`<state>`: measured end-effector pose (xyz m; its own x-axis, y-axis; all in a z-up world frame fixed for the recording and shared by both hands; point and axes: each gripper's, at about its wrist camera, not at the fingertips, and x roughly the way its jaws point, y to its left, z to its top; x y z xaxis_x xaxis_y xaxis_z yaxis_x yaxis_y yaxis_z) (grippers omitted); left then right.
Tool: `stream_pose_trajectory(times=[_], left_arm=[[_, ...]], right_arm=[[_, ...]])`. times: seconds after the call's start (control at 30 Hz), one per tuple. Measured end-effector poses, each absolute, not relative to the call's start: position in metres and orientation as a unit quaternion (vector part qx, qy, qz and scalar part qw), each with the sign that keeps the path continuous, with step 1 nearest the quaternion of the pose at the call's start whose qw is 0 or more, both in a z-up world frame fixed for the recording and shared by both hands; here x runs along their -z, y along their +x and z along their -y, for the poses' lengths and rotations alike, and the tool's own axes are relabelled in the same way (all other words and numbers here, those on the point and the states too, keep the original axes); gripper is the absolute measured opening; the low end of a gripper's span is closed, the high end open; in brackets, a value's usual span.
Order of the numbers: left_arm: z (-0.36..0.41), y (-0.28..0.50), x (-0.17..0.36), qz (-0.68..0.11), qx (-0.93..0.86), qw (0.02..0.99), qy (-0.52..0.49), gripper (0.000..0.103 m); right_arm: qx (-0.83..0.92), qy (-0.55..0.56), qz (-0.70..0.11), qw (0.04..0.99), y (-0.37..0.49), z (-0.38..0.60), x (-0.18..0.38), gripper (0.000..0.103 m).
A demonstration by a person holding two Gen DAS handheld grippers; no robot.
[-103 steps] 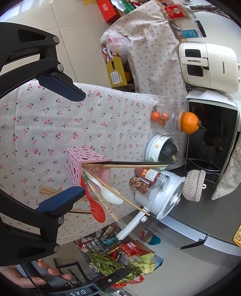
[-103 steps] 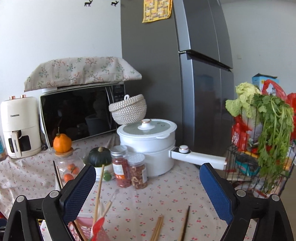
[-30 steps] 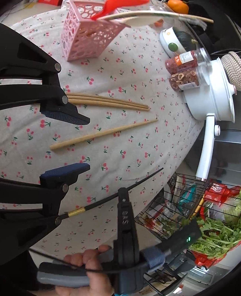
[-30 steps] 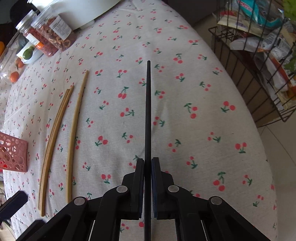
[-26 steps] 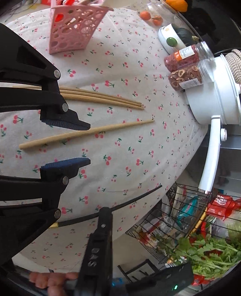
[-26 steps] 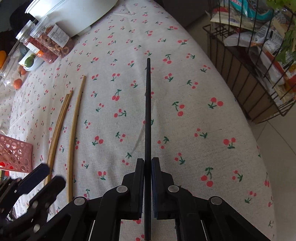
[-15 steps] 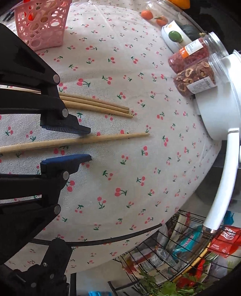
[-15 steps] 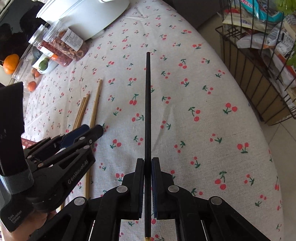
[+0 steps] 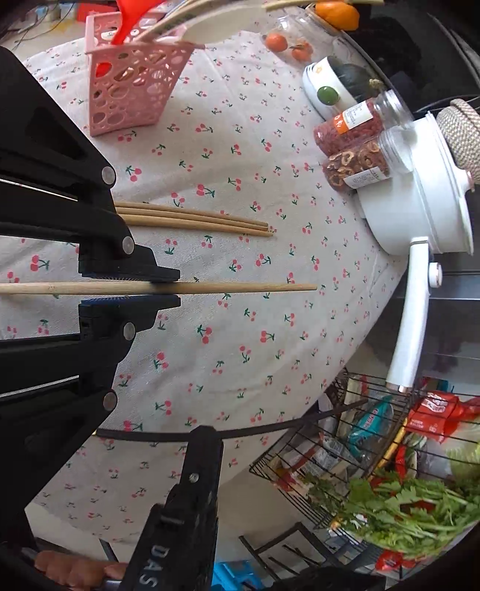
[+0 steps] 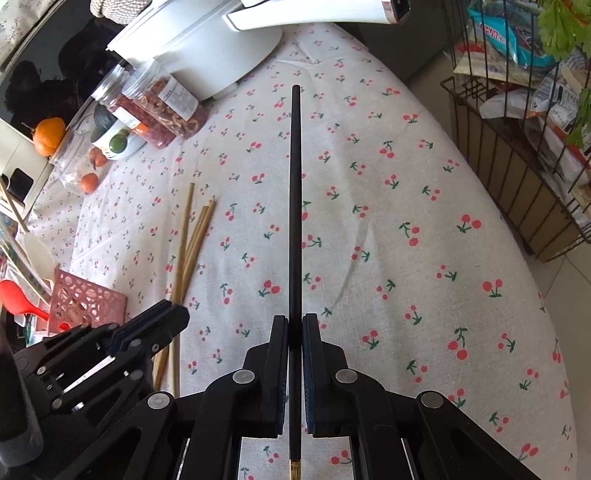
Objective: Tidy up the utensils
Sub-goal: 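Carry both chopsticks over the pink basket and release them inside, left tool first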
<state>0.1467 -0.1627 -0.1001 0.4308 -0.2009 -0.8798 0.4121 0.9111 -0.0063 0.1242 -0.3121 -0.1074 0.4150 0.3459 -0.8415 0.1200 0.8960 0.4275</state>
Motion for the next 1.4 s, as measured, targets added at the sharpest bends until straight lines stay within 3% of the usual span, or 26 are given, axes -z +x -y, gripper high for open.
stream_pose_trajectory(times=[0.47, 0.73, 1.1, 1.4], left_arm=[[0.071, 0.052, 0.002, -0.363, 0.238, 0.9, 0.049, 0.007], [0.019, 0.053, -0.046, -0.249, 0.234, 0.94, -0.003, 0.007], [-0.035, 0.102, -0.049, -0.134, 0.166, 0.977, -0.023, 0.007], [-0.048, 0.145, -0.007, -0.126, 0.121, 0.984, -0.025, 0.007]], right_arm=[[-0.124, 0.168, -0.41, 0.888, 0.076, 0.252, 0.019, 0.004], [-0.136, 0.157, -0.366, 0.907, 0.078, 0.236, -0.011, 0.004], [-0.186, 0.128, -0.352, 0.908, 0.087, 0.195, -0.028, 0.004], [-0.22, 0.111, -0.357, 0.901, 0.09, 0.163, -0.032, 0.004]])
